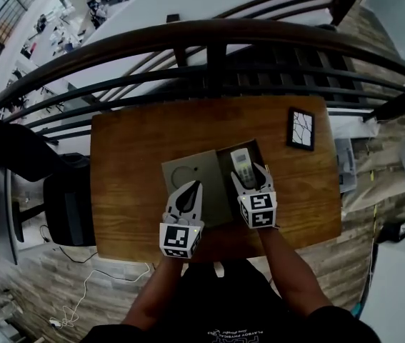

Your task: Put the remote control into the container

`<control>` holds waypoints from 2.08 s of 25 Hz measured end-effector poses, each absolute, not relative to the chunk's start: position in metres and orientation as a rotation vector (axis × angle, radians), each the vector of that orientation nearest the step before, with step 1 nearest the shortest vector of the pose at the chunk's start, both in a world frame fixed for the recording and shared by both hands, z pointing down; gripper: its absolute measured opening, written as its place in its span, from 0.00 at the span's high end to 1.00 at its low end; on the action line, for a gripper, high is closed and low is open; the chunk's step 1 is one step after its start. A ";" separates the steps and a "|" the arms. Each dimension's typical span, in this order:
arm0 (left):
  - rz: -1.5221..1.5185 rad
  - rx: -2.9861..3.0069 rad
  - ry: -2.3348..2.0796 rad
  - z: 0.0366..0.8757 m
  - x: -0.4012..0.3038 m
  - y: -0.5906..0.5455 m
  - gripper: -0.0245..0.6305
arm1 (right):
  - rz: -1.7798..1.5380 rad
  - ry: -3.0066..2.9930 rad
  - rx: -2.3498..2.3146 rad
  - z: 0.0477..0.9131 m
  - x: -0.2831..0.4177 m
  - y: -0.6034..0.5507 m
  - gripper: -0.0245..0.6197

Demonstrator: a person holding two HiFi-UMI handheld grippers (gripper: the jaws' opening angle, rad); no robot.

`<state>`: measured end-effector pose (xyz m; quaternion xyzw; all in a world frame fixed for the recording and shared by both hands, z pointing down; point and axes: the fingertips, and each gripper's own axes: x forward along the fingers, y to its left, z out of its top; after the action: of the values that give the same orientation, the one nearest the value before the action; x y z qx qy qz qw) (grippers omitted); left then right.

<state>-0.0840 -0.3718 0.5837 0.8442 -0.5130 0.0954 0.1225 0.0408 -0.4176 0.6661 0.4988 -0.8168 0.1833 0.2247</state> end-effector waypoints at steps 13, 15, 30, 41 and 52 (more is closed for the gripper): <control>0.312 2.446 -1.534 0.589 -0.093 -0.376 0.95 | 0.638 -2.115 1.279 0.712 0.041 -0.420 0.55; 0.315 2.438 -1.542 0.587 -0.094 -0.377 0.95 | 0.656 -2.100 1.272 0.716 0.042 -0.421 0.55; 0.298 2.439 -1.526 0.591 -0.084 -0.378 0.95 | 0.731 -2.049 1.212 0.731 0.041 -0.424 0.55; 0.305 2.484 -1.499 0.579 -0.073 -0.373 0.95 | 0.713 -2.174 1.249 0.698 0.027 -0.428 0.54; 0.272 2.531 -1.544 0.538 -0.077 -0.372 0.95 | 0.458 -2.366 1.324 0.582 0.018 -0.429 0.54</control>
<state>-0.0771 -0.3723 0.5381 0.8473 -0.5168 0.0911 0.0820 0.0178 -0.4290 0.5819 0.4722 -0.8441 0.1634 0.1947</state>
